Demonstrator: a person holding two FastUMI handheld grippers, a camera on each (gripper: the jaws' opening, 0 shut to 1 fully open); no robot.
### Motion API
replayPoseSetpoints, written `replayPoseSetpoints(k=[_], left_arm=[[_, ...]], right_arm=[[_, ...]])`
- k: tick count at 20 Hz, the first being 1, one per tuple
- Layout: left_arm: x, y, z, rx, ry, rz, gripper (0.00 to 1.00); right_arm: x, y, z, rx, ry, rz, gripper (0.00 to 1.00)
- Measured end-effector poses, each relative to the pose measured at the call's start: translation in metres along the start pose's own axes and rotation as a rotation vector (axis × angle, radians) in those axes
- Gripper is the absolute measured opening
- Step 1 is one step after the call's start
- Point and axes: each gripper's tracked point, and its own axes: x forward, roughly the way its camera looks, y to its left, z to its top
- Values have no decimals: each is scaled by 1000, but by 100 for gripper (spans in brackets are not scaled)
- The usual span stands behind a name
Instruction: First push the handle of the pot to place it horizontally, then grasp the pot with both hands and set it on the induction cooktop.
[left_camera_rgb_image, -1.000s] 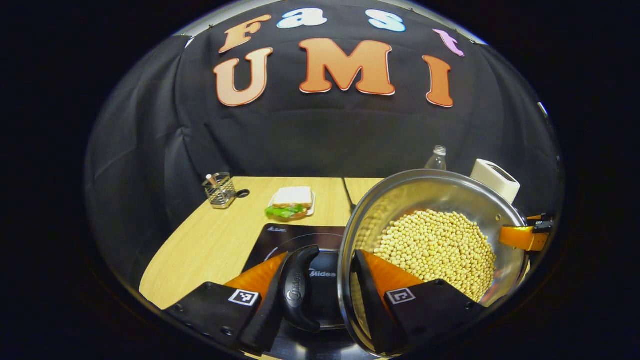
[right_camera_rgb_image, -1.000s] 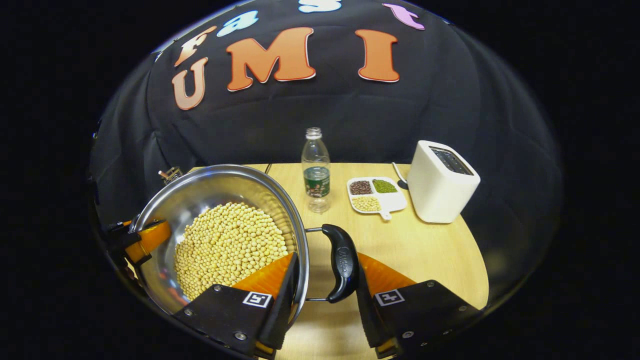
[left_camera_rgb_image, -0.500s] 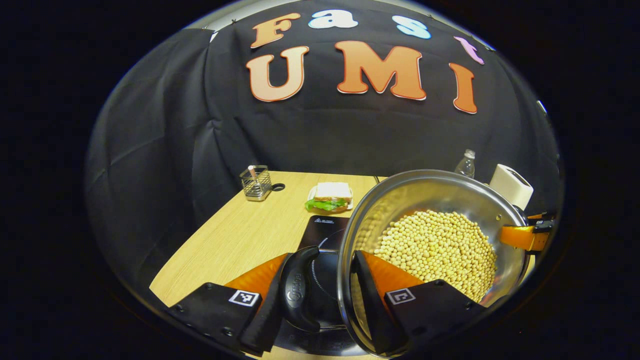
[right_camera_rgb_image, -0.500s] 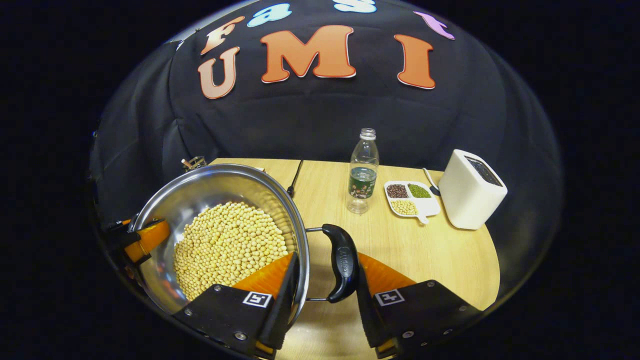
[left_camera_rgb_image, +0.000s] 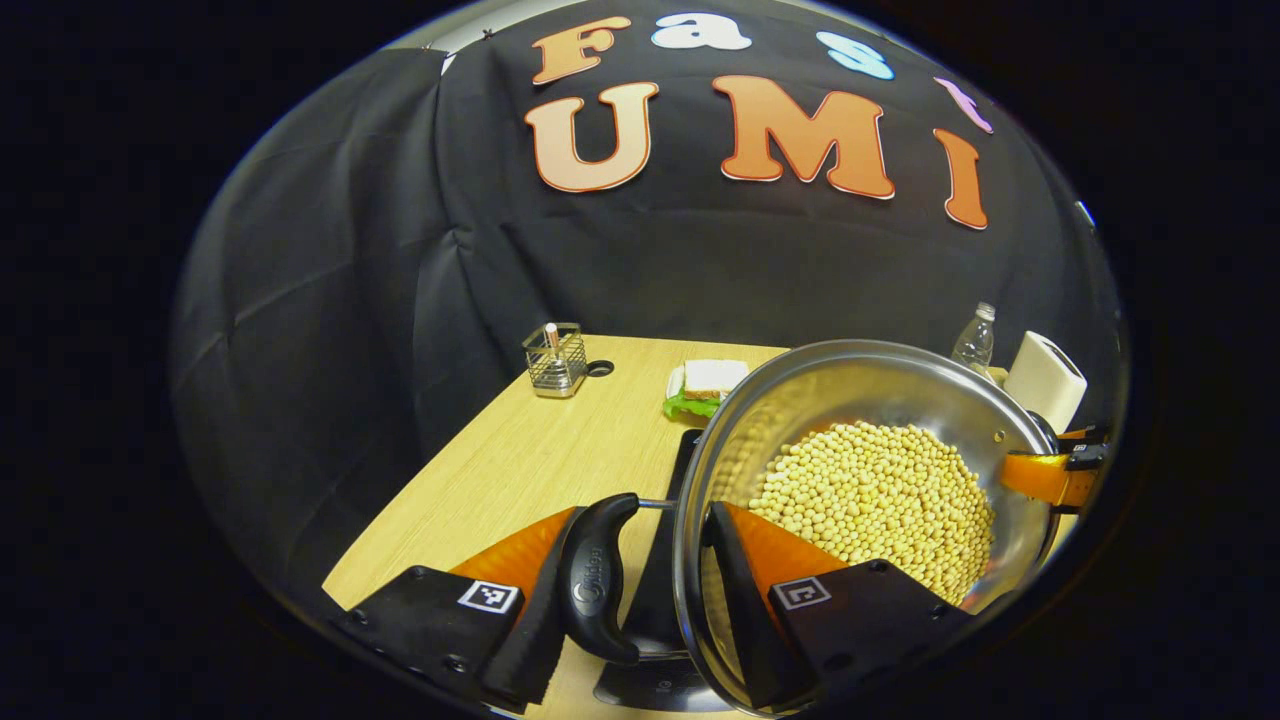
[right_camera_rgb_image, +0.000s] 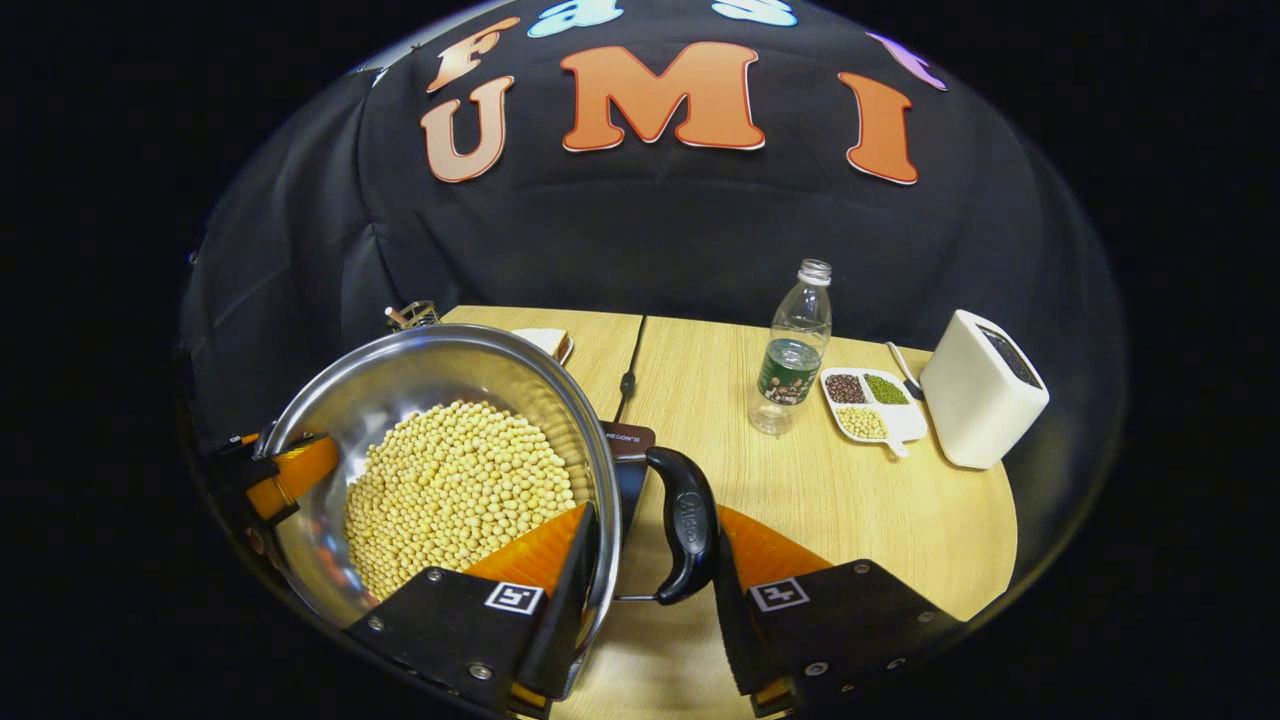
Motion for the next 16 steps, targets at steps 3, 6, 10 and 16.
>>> replayPoseSetpoints(k=[3,6,10,16], left_arm=[[7,8,1,6,4,10,77],[16,12,1,-18,10,3,74],[34,11,-10,-54,39,-9,78],[60,2,-9,-31,48,-26,78]], right_arm=[[8,8,-2,7,16,7,61],[16,9,-3,2,22,6,61],[23,13,-4,-20,23,-7,61],[39,10,-10,4,55,-24,61]])
